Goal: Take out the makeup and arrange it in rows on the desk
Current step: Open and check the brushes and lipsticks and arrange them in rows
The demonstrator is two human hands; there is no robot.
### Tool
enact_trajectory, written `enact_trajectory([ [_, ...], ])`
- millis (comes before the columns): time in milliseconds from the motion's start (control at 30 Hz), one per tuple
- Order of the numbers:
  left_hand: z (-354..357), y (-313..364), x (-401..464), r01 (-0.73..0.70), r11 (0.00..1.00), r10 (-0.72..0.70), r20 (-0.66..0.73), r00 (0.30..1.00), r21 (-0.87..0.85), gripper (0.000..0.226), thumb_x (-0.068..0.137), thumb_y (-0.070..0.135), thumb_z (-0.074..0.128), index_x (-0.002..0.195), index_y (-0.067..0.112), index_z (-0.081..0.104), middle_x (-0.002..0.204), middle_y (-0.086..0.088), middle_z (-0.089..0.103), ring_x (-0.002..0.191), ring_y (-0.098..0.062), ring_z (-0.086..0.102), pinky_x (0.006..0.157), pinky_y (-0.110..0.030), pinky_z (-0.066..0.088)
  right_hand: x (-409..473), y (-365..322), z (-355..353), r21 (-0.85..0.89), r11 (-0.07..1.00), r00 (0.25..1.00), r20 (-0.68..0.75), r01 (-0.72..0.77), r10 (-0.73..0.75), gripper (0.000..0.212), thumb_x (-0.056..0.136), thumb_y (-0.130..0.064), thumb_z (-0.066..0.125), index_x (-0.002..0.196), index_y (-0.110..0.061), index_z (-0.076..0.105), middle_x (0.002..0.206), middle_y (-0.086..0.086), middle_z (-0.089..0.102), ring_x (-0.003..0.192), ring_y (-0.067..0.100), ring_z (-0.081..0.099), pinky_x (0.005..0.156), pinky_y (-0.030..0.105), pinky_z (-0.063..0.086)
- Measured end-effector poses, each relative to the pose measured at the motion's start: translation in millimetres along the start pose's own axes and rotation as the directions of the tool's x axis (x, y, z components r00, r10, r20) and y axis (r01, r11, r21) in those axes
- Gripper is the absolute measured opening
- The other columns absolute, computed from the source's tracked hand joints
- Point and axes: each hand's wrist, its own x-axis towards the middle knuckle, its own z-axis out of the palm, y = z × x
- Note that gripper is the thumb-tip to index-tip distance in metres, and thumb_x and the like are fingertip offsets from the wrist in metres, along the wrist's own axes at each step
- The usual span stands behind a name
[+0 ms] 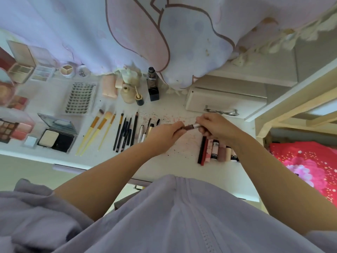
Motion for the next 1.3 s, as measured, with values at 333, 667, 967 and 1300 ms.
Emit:
enact_trajectory([
  [333, -34.3, -18.7, -19.2, -0.095, 0.995, 0.095, 0.004, 0.995, 0.021, 0.028, 0.097, 0.042, 0.040, 0.113, 0.024, 0.054, 0.078, 0.002, 0.063, 0.063, -0.015, 0.055, 0.056, -0.028, 0.044, -30.1, -14.6, 12.0, -0.098, 0.995, 0.999, 0.034, -0.002, 0.005, 0.046, 0.098, -0.046, 0.039, 0.087, -0.009, 0.063, 0.055, -0.004, 0.049, 0.047, 0.008, 0.039, 0.048, 0.021, 0.030],
  [667, -44.9, -19.3, -22.3, -0.171, 0.982, 0.172, -0.008, 0.985, 0.077, 0.028, 0.097, 0.043, 0.040, 0.111, 0.024, 0.055, 0.075, 0.006, 0.059, 0.060, -0.011, 0.051, 0.058, -0.029, 0.045, -46.2, -18.9, 14.1, -0.026, 0.999, 1.000, 0.015, 0.024, -0.023, 0.028, 0.098, -0.033, 0.047, 0.091, -0.010, 0.062, 0.064, -0.002, 0.052, 0.051, 0.005, 0.045, 0.049, 0.019, 0.033],
  [967, -39.1, -21.1, -23.7, -0.167, 0.983, 0.166, 0.019, 0.986, 0.076, 0.031, 0.096, 0.046, 0.039, 0.113, 0.026, 0.055, 0.079, 0.003, 0.064, 0.066, -0.015, 0.057, 0.060, -0.031, 0.046, -50.3, -10.0, 16.0, 0.009, 0.999, 0.999, -0.010, -0.036, 0.036, 0.025, 0.095, -0.034, 0.053, 0.092, -0.013, 0.066, 0.069, -0.002, 0.058, 0.059, 0.008, 0.049, 0.051, 0.019, 0.036],
  [1300, -33.9, -21.1, -24.9, -0.172, 0.984, 0.172, 0.004, 0.985, 0.045, 0.030, 0.096, 0.046, 0.040, 0.110, 0.026, 0.057, 0.076, 0.002, 0.064, 0.060, -0.014, 0.054, 0.056, -0.031, 0.045, -50.9, -4.5, 14.7, 0.035, 0.998, 0.998, -0.030, -0.060, 0.062, 0.035, 0.094, -0.042, 0.052, 0.089, -0.011, 0.068, 0.064, -0.003, 0.057, 0.054, 0.008, 0.046, 0.049, 0.020, 0.035],
])
